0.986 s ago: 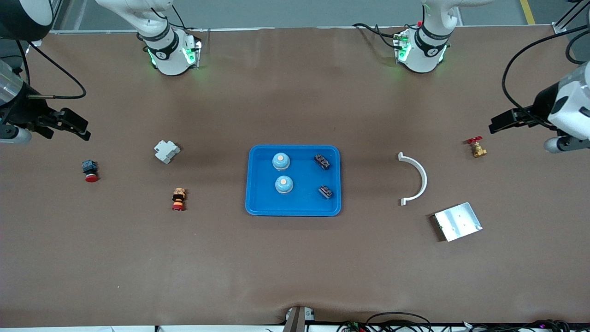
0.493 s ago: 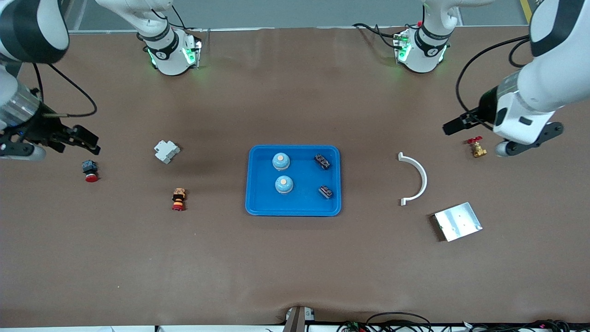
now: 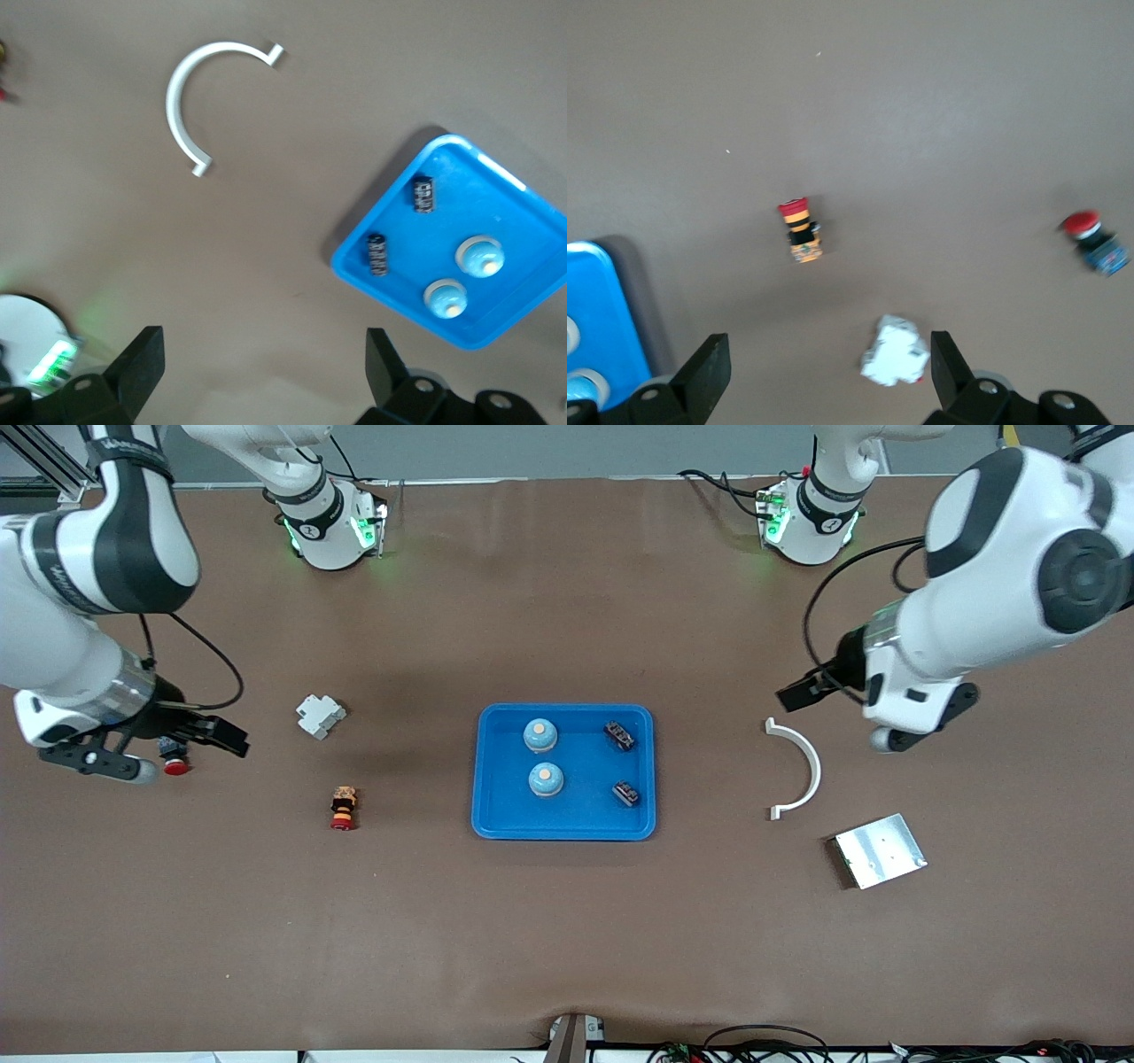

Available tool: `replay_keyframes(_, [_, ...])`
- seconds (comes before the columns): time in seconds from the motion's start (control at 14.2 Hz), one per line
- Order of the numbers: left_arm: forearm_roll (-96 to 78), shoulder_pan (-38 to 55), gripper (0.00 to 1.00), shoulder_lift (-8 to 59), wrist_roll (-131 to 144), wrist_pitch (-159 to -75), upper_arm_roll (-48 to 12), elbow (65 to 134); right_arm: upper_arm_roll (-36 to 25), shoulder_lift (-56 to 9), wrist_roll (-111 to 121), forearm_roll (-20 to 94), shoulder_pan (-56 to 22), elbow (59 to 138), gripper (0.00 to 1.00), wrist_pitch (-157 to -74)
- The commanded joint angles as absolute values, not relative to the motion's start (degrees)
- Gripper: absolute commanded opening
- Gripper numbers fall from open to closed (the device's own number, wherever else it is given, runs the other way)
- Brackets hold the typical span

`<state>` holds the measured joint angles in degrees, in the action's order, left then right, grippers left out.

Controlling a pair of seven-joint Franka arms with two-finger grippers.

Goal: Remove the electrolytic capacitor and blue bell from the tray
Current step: 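Move the left gripper over a capacitor while the right gripper reaches a bell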

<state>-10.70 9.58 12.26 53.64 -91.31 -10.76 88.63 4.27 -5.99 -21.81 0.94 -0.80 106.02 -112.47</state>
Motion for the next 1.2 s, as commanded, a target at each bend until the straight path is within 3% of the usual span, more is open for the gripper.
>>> replay_keyframes(0.0, [-10.7,13.4,1.00,15.7,62.5,-95.3,-10.6,87.8,4.1,-8.4,-31.9,0.6,-4.6,105.6,1.00,-114.2])
replay_keyframes(0.56, [-7.2,22.3,1.00,26.1,84.1,-111.3,-10.5,87.9,4.1,-14.2,-57.5,1.1,-16.8,105.6,1.00,-123.0])
replay_keyframes(1.13, [0.1,27.2,1.00,35.6,92.6,-116.5,-10.6,87.9,4.1,-17.1,-64.4,1.1,-20.8,104.6,1.00,-124.0])
